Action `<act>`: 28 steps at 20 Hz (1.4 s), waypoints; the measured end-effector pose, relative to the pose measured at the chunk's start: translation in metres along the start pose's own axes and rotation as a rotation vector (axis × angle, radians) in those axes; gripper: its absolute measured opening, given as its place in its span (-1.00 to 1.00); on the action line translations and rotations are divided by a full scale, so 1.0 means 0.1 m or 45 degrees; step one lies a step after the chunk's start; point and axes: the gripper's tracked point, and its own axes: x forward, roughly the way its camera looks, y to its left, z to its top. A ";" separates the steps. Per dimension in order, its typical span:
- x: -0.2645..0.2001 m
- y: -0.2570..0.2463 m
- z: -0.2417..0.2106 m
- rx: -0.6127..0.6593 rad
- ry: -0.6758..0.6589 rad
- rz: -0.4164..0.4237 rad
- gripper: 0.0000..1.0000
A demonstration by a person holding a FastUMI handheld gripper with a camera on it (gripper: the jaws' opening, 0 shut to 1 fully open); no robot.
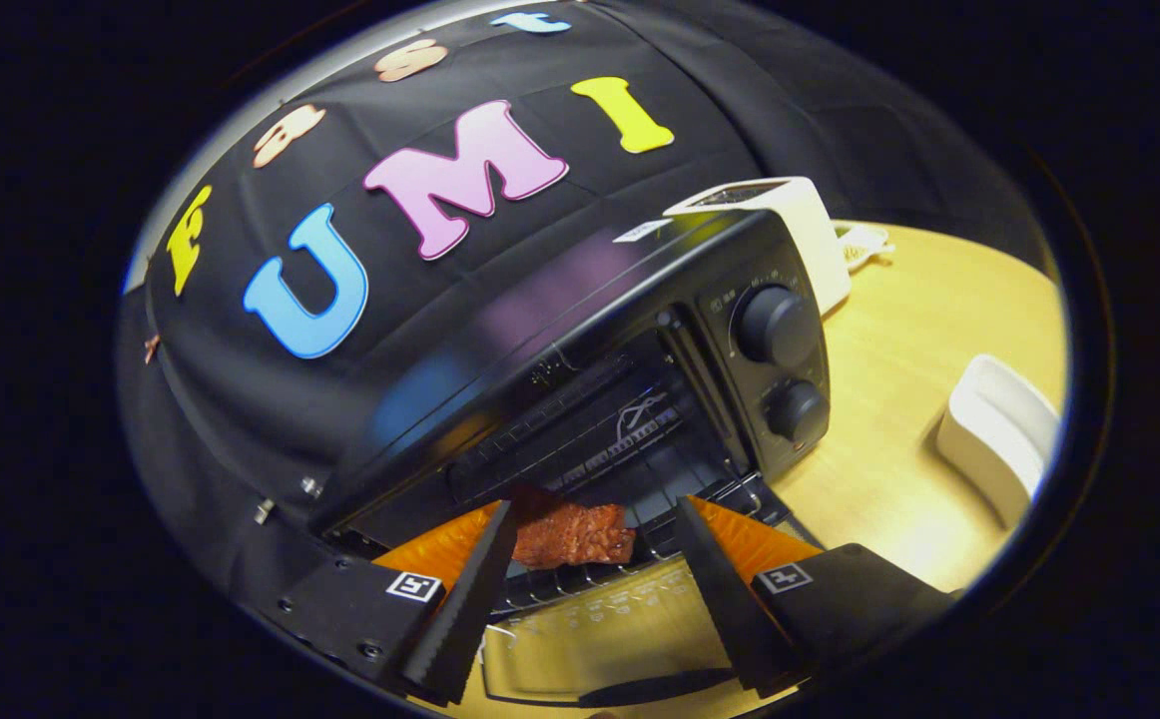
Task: Open the toaster oven, put the food inside, and close the toaster oven door.
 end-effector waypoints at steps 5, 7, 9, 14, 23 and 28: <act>-0.39 -0.11 -0.23 -0.235 0.129 -0.045 0.97; -0.58 -0.21 -0.31 -0.338 0.181 -0.098 0.96; -0.79 -0.28 -0.44 -0.441 0.258 -0.124 0.97; -1.15 -0.31 -0.69 -0.673 0.357 -0.086 0.98; -1.04 -0.48 -1.31 -0.757 0.537 -0.099 0.98; -0.88 -0.56 -1.44 -0.716 0.572 -0.147 1.00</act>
